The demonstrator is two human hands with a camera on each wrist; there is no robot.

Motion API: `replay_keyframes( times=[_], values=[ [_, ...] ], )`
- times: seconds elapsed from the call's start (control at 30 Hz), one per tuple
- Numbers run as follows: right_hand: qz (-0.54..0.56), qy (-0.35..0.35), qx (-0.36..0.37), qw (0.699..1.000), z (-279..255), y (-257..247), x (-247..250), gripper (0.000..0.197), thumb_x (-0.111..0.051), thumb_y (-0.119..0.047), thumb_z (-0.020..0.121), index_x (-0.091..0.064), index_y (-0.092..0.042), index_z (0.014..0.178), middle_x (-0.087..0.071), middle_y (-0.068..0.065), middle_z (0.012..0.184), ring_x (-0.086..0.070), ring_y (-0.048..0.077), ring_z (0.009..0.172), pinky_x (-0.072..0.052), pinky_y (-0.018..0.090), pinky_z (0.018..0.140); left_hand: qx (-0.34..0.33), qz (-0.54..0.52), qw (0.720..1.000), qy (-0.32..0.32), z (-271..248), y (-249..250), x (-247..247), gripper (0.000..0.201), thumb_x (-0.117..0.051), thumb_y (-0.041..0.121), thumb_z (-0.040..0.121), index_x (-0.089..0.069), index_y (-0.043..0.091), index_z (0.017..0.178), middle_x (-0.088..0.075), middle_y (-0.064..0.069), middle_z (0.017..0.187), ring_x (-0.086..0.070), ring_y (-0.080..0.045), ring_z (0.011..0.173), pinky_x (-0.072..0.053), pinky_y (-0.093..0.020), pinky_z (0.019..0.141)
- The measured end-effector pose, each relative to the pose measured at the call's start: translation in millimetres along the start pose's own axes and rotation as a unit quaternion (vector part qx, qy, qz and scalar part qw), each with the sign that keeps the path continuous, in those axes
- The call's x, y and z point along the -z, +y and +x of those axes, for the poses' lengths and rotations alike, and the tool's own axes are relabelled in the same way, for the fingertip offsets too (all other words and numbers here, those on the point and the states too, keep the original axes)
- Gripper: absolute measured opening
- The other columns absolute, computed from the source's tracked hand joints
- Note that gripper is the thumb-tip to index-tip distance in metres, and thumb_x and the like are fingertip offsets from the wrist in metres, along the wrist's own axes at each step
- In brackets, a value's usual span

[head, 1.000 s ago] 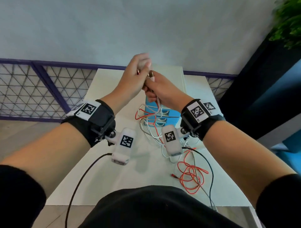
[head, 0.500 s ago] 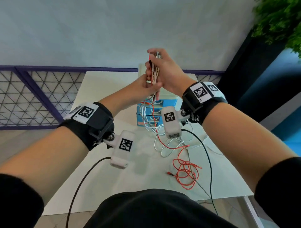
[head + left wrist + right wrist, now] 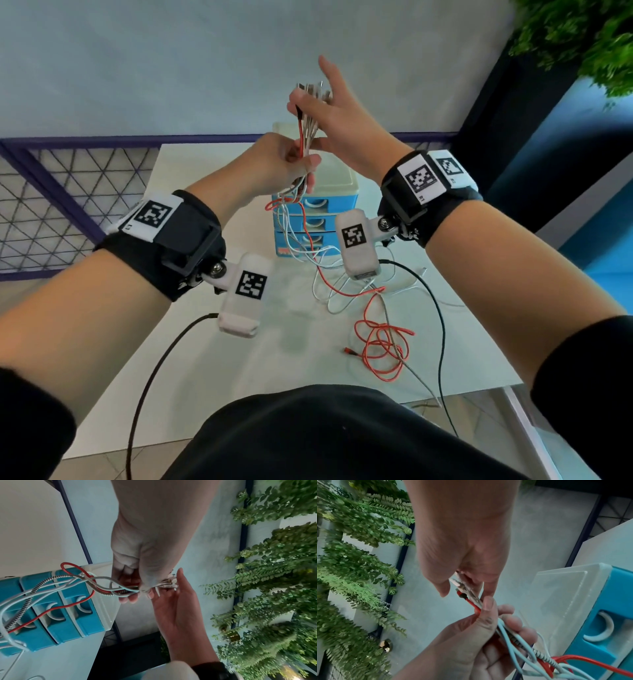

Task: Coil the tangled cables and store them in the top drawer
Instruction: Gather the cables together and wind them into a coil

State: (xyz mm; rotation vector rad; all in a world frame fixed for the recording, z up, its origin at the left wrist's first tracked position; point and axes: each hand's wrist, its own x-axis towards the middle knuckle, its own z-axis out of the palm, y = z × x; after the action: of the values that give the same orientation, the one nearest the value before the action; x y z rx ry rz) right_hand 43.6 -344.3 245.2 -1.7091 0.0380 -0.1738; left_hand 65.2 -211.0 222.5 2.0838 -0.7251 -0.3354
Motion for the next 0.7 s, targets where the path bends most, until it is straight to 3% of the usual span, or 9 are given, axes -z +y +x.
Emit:
replay_keyframes(
  times=[0.1, 0.17, 0.23, 0.27, 0.33, 0.47, 0.57, 0.63, 0.7],
  values=[
    [-0.066, 0.028, 0.011, 0.997, 3, 2, 1, 0.05, -0.06, -0.028, 0.09, -0.045, -0.006, 0.132, -0.065, 0.012, 0.115, -0.064, 0.02, 0.105, -0.054, 0.042, 0.09, 0.007, 0.006, 1.0, 0.03, -3, -1, -3, 0.028, -0.059, 0.03, 0.091, -0.07, 0.006, 0.082, -0.073, 0.0, 0.076, -0.06, 0.001, 0.049, -0.051, -0.016, 0.063],
    [-0.136, 0.035, 0.043, 0.989, 3, 4, 6, 0.038, -0.059, -0.032, 0.091, -0.056, -0.005, 0.118, -0.069, 0.01, 0.111, -0.067, 0.018, 0.1, -0.052, 0.035, 0.093, 0.02, -0.018, 0.998, 0.065, -6, -4, -4, 0.025, -0.065, 0.033, 0.086, -0.07, 0.009, 0.078, -0.074, 0.002, 0.076, -0.068, -0.007, 0.061, -0.055, -0.025, 0.073],
    [-0.12, 0.012, 0.031, 0.992, -1, 7, 12, 0.029, -0.054, -0.028, 0.097, -0.06, -0.005, 0.113, -0.071, 0.003, 0.102, -0.067, 0.003, 0.085, -0.051, 0.019, 0.079, 0.018, -0.024, 0.995, 0.096, -10, -7, -6, 0.022, -0.067, 0.035, 0.084, -0.069, 0.017, 0.071, -0.075, 0.004, 0.074, -0.07, -0.011, 0.068, -0.055, -0.025, 0.073],
    [-0.08, -0.012, 0.009, 0.997, -5, 8, 12, 0.025, -0.052, -0.028, 0.098, -0.063, -0.007, 0.107, -0.071, -0.001, 0.097, -0.066, 0.0, 0.08, -0.05, 0.018, 0.078, 0.01, -0.019, 0.994, 0.107, -12, -7, -7, 0.023, -0.067, 0.037, 0.083, -0.068, 0.019, 0.069, -0.075, 0.005, 0.072, -0.07, -0.008, 0.066, -0.054, -0.019, 0.068],
    [0.035, -0.047, -0.037, 0.998, -9, 14, 13, 0.025, -0.05, -0.031, 0.099, -0.065, -0.011, 0.095, -0.071, -0.002, 0.098, -0.066, 0.007, 0.089, -0.049, 0.03, 0.089, -0.012, -0.025, 0.992, 0.127, -15, -7, -10, 0.023, -0.065, 0.037, 0.085, -0.068, 0.018, 0.072, -0.074, 0.004, 0.07, -0.066, -0.004, 0.057, -0.049, -0.014, 0.055],
    [0.174, -0.047, -0.077, 0.981, -14, 17, 6, 0.039, -0.049, -0.034, 0.099, -0.062, 0.002, 0.105, -0.066, 0.014, 0.105, -0.06, 0.017, 0.076, -0.049, 0.033, 0.075, -0.053, -0.058, 0.98, 0.18, -17, -4, -18, 0.016, -0.056, 0.027, 0.091, -0.065, 0.016, 0.084, -0.069, 0.001, 0.065, -0.066, -0.012, 0.054, -0.05, -0.021, 0.051],
    [0.199, -0.08, -0.081, 0.973, -16, 14, 3, 0.035, -0.047, -0.034, 0.099, -0.063, -0.002, 0.097, -0.066, 0.007, 0.088, -0.055, 0.013, 0.07, -0.047, 0.035, 0.078, -0.086, -0.02, 0.976, 0.198, -15, -6, -16, 0.02, -0.045, 0.025, 0.097, -0.059, 0.016, 0.106, -0.061, 0.003, 0.065, -0.063, -0.011, 0.056, -0.048, -0.016, 0.054],
    [0.229, -0.091, -0.083, 0.966, -13, 10, 1, 0.034, -0.047, -0.032, 0.099, -0.058, -0.002, 0.112, -0.069, 0.004, 0.097, -0.057, 0.01, 0.069, -0.049, 0.033, 0.081, -0.097, 0.016, 0.974, 0.206, -13, -8, -14, 0.025, -0.04, 0.025, 0.099, -0.055, 0.012, 0.115, -0.058, 0.002, 0.07, -0.056, -0.006, 0.057, -0.039, -0.007, 0.049],
    [0.267, -0.091, -0.076, 0.956, -10, 2, -1, 0.038, -0.046, -0.027, 0.1, -0.05, -0.003, 0.128, -0.07, 0.004, 0.11, -0.062, 0.009, 0.076, -0.05, 0.029, 0.08, -0.107, 0.019, 0.972, 0.21, -11, -4, -10, 0.028, -0.037, 0.025, 0.1, -0.052, 0.009, 0.118, -0.053, 0.006, 0.07, -0.051, -0.004, 0.06, -0.037, -0.011, 0.05]
  ],
)
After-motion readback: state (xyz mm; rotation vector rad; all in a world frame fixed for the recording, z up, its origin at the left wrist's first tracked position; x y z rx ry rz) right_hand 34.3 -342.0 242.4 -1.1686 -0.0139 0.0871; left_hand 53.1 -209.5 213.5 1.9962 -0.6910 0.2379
